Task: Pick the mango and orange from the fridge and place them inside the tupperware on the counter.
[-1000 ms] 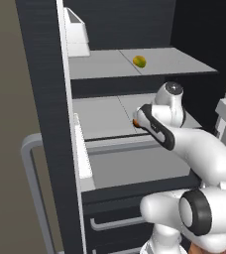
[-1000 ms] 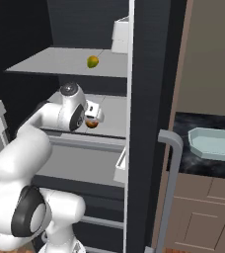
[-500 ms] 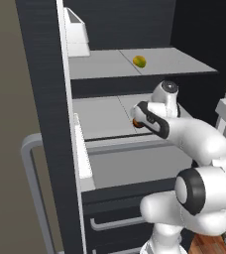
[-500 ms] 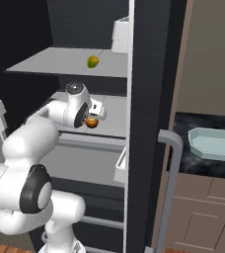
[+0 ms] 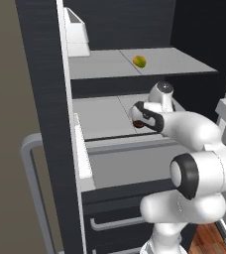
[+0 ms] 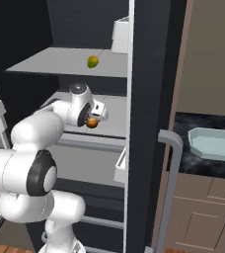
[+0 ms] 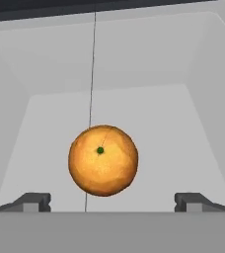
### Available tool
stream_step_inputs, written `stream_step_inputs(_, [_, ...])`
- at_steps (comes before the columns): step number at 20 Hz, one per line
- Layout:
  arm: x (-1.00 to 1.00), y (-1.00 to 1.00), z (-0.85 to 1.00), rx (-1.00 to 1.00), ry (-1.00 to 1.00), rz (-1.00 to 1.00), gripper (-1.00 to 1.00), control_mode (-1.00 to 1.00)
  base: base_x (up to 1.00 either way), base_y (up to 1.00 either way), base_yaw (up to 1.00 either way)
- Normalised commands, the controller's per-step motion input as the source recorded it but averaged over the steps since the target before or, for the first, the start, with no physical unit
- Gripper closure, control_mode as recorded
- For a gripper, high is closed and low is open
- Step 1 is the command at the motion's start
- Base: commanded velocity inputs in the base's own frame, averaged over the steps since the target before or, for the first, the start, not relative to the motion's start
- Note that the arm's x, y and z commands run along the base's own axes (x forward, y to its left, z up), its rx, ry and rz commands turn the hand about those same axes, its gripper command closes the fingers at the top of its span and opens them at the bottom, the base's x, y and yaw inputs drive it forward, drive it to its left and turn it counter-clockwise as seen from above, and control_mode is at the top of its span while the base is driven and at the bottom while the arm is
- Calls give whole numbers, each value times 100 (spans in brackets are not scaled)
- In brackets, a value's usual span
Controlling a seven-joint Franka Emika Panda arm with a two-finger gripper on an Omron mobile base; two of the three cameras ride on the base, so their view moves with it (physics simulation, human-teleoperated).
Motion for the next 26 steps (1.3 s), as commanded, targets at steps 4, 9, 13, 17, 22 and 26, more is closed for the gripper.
stream_step_inputs(4, [22, 0, -22, 0, 0, -1, -100, -100, 0, 0, 0])
stream_step_inputs(9, [18, 0, -20, 0, 0, -1, -100, -100, 0, 0, 0])
stream_step_inputs(13, [13, 0, -15, 0, 0, 0, -100, -100, 0, 0, 0])
stream_step_inputs(17, [14, 3, -9, 0, 0, 0, -100, -100, 0, 0, 0])
stream_step_inputs(22, [16, 8, -8, 0, 0, 0, -100, -100, 0, 0, 0])
stream_step_inputs(26, [15, 10, -10, 0, 0, 0, -100, -100, 0, 0, 0])
